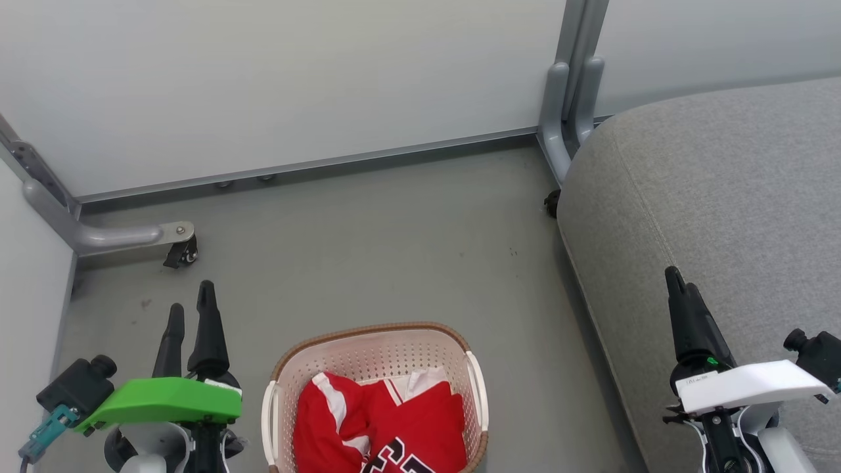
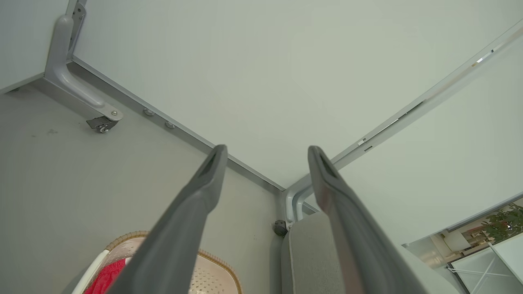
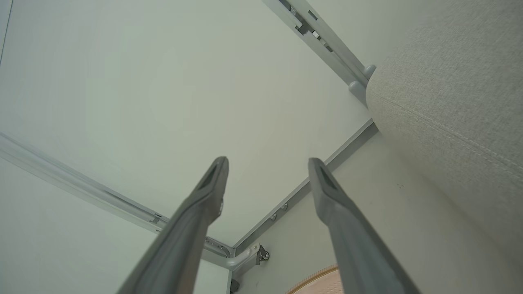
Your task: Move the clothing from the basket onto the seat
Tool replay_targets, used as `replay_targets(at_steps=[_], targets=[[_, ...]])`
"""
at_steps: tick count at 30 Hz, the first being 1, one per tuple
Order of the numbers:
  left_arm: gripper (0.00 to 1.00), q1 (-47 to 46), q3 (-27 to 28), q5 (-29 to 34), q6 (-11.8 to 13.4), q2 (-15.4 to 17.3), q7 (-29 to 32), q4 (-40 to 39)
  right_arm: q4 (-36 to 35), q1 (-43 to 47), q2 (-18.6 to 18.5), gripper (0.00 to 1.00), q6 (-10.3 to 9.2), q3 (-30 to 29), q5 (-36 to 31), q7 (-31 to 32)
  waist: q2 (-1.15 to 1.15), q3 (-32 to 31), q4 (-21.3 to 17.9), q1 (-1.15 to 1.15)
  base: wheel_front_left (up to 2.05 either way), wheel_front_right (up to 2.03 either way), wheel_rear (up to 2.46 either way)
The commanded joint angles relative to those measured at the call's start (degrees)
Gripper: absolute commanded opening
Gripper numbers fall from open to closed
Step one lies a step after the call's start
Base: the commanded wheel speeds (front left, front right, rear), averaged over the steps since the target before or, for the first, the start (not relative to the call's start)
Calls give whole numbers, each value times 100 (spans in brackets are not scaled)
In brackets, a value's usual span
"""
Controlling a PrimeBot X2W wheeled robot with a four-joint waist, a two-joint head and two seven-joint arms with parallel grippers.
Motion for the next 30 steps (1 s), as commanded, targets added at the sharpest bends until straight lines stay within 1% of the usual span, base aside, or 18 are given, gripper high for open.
replay_targets(at_steps=[1,9,15,23,30], targets=[[100,-176,-28,260,35,43,-61,-57,-97,-16,-12,100,3,-42,-233,-45,16,4,4,0,0,0,0],[100,-194,-161,1102,112,48,-203,-18,-145,8,51,100,3,-56,-944,-111,19,18,24,0,0,0,0],[100,-194,-228,1598,200,51,-300,10,-203,41,97,100,3,-79,-1421,-153,21,25,31,0,0,0,0],[100,-231,-321,2119,266,55,-421,44,-208,65,153,100,3,-143,-2140,-209,24,34,44,0,0,0,0],[100,-229,-403,2527,305,58,-516,87,-166,84,196,100,3,-219,-2592,-260,26,28,57,0,0,0,0]])
